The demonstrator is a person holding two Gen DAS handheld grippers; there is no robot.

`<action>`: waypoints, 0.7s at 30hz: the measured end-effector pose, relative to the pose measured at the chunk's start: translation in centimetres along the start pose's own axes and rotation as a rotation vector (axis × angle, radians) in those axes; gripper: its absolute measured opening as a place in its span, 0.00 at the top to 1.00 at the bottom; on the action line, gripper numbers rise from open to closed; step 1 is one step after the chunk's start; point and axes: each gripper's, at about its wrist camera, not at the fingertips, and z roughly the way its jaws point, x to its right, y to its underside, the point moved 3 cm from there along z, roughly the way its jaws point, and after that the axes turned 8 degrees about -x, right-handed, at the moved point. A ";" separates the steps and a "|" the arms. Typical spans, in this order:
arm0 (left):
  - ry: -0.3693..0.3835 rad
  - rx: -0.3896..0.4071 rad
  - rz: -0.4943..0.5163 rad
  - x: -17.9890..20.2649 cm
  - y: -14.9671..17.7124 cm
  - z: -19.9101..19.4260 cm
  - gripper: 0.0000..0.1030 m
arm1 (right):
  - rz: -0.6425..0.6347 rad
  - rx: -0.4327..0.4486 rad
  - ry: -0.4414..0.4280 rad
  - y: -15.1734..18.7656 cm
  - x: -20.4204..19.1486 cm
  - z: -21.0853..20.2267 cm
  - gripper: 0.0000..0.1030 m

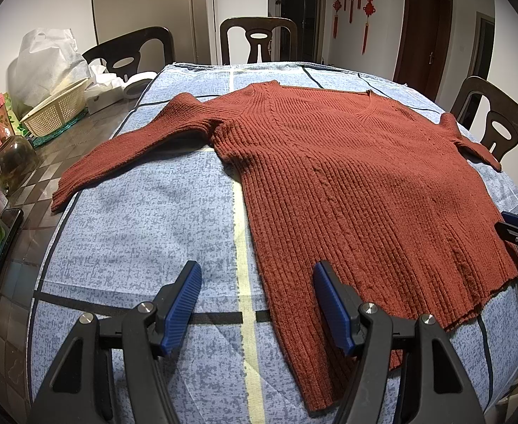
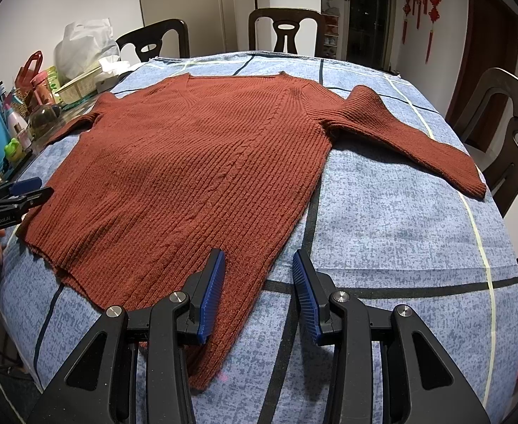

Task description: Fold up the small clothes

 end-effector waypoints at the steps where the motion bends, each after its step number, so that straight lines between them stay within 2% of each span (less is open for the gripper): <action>1: 0.000 0.000 0.000 0.0 0.0 0.0 0.33 | 0.001 -0.001 0.000 0.0 0.0 0.0 0.61; 21: 0.000 0.001 0.001 0.0 0.0 0.0 0.33 | 0.007 -0.001 -0.001 0.1 0.1 0.1 0.61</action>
